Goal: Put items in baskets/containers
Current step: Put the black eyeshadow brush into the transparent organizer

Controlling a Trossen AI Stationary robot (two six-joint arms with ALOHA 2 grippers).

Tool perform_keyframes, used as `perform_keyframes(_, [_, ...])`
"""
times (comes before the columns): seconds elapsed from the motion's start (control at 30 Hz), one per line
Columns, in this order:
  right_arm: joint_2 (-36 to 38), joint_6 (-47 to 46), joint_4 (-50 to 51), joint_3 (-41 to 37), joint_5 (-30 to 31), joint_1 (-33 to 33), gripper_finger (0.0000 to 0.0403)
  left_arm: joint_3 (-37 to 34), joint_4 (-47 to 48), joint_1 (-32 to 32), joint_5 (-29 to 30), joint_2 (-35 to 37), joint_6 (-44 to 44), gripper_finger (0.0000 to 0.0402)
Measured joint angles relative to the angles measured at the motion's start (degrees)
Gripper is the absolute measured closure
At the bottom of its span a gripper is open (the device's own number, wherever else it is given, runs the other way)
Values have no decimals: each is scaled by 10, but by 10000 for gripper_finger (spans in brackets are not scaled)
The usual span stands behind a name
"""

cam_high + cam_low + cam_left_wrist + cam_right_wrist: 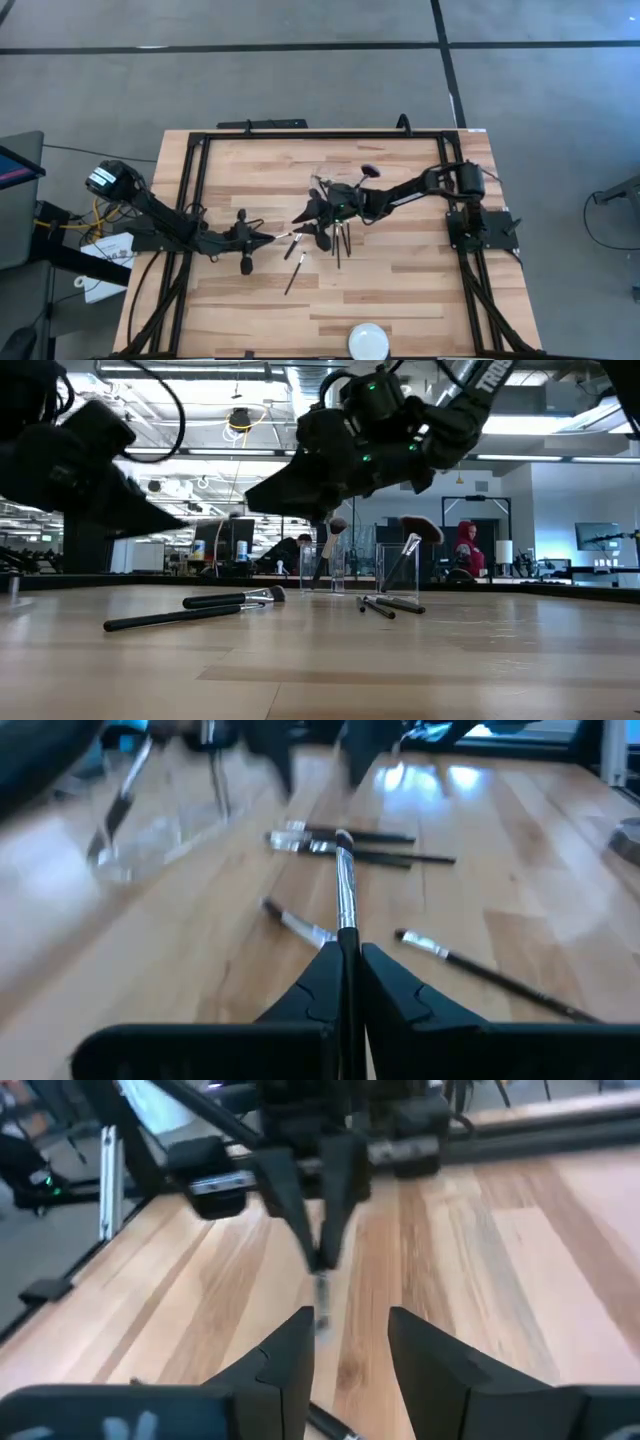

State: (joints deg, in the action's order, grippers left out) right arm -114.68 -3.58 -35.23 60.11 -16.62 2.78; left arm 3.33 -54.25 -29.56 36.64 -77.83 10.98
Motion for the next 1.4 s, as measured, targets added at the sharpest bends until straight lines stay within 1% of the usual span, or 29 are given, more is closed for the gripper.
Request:
perform_keyframes(0.13, [-10,-34,3,11,-4,1,283,16,-2,0,1,8,-64,382])
perform_keyframes(0.23, [-9,-54,2,11,-32,0,282,23,-2,0,2,8,-92,382])
perform_keyframes(0.33, [-9,-70,-4,11,-43,0,280,24,-2,0,6,8,-106,382])
perform_keyframes(0.57, [-9,-100,-11,10,-43,1,280,25,-2,0,10,8,-108,382])
perform_keyframes(0.83, [-9,-104,-21,10,-45,8,280,25,2,0,11,8,-108,381])
perform_keyframes(0.93, [-8,-130,-32,10,-50,9,280,25,2,0,14,8,-108,381])
perform_keyframes(1.1, [-8,-148,-26,10,-60,6,280,25,2,0,47,8,-108,381])
perform_keyframes(1.4, [-8,-144,-25,10,-60,7,286,25,2,0,53,8,-108,381])
